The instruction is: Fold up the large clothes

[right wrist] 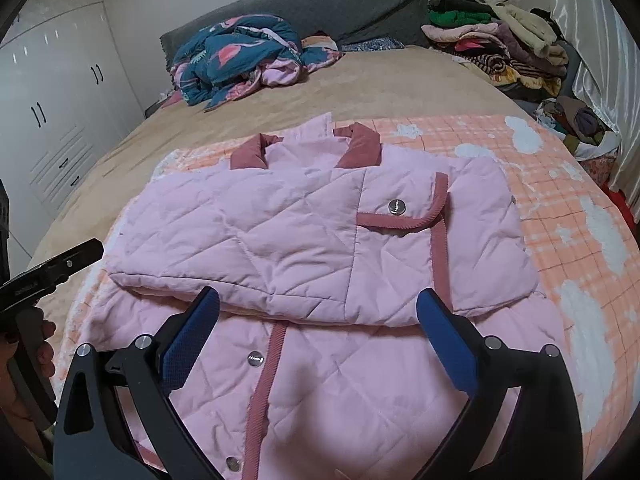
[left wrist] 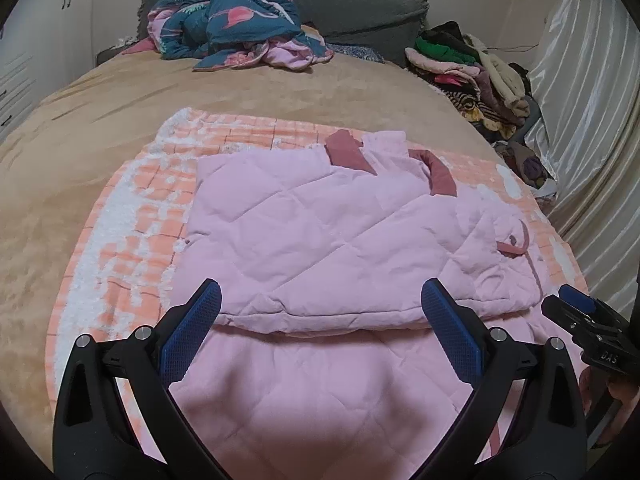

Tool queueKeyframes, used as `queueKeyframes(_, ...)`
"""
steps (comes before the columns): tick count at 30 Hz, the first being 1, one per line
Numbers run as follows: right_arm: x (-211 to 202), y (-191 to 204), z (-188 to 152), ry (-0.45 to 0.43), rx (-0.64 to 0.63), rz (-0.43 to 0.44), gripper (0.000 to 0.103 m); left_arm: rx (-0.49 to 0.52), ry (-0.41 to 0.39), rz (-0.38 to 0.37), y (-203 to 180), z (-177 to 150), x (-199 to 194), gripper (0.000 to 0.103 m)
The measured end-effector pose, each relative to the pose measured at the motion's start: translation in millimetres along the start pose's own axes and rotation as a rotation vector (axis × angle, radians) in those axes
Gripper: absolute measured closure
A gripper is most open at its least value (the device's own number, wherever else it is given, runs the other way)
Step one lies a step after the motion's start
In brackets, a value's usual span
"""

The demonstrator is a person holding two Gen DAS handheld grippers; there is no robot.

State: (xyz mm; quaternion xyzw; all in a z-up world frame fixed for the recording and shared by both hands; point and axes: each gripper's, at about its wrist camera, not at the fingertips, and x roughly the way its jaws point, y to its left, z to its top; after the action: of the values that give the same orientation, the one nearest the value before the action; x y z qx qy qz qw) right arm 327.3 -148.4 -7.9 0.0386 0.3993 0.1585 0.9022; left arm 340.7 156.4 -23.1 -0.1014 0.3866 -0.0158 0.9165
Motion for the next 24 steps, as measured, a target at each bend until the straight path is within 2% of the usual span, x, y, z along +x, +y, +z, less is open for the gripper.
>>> queueKeyframes(24,-91.6,0.8,-12.7,-0.137,-0.004,0.006,0.004,0.076,-0.16,0.009,-16.6,-4.2,-88.1,0.009)
